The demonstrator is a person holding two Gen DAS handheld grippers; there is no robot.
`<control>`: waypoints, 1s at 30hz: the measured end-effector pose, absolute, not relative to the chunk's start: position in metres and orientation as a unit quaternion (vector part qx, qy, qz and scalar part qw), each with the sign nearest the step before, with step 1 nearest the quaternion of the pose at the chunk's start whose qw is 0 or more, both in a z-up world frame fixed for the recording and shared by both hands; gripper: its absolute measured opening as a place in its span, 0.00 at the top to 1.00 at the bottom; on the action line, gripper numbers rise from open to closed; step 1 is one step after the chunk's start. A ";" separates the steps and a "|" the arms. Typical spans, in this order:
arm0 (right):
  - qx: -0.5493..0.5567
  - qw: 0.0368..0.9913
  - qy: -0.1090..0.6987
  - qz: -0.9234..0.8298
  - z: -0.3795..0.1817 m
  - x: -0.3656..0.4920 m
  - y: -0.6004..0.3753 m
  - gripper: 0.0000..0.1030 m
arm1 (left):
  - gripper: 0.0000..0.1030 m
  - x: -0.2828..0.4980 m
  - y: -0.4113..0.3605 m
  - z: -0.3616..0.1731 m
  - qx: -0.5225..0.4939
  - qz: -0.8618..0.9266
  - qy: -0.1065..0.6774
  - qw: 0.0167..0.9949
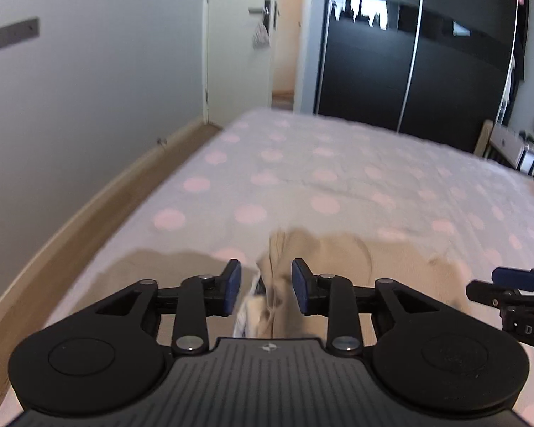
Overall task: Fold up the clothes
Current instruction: 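Carry the folded sweater with both grippers toward the clothes stack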
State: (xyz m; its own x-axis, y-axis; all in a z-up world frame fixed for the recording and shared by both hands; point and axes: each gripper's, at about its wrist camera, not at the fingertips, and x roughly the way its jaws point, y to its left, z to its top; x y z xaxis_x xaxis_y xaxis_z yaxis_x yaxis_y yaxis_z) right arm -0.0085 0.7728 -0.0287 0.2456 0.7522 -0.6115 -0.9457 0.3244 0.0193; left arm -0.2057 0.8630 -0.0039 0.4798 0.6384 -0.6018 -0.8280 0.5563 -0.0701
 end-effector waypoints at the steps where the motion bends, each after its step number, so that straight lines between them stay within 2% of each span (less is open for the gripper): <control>1: -0.171 0.764 0.264 0.563 -0.021 -0.008 0.766 0.60 | 0.72 -0.206 0.859 0.002 -0.178 0.426 0.260 0.848; 4: -0.165 0.735 0.269 0.600 -0.009 -0.014 0.756 0.69 | 0.80 -0.193 0.846 0.007 -0.173 0.390 0.273 0.862; 7: -0.177 0.708 0.298 0.615 -0.013 -0.023 0.756 0.72 | 0.84 -0.180 0.840 -0.008 -0.150 0.402 0.304 0.851; 10: -0.191 0.703 0.312 0.610 -0.028 -0.033 0.762 0.71 | 0.84 -0.183 0.846 -0.022 -0.149 0.420 0.296 0.845; 13: -0.193 0.700 0.338 0.598 -0.048 -0.032 0.779 0.64 | 0.87 -0.183 0.861 -0.042 -0.163 0.435 0.314 0.828; 21: -0.187 0.717 0.336 0.581 -0.080 -0.038 0.810 0.64 | 0.87 -0.180 0.887 -0.080 -0.203 0.457 0.330 0.801; 25: -0.185 0.721 0.329 0.581 -0.078 -0.041 0.809 0.64 | 0.87 -0.184 0.884 -0.074 -0.204 0.457 0.325 0.803; 30: -0.192 0.705 0.313 0.607 -0.052 -0.037 0.784 0.65 | 0.87 -0.202 0.867 -0.044 -0.198 0.433 0.304 0.825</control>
State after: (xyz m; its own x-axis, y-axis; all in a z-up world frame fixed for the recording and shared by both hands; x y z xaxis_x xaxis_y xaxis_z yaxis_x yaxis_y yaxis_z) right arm -0.0368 0.7841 -0.0523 0.0684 0.7361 -0.6734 -0.9756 0.1905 0.1092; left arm -0.2024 0.8671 -0.0436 0.4413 0.5936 -0.6729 -0.8345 0.5472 -0.0646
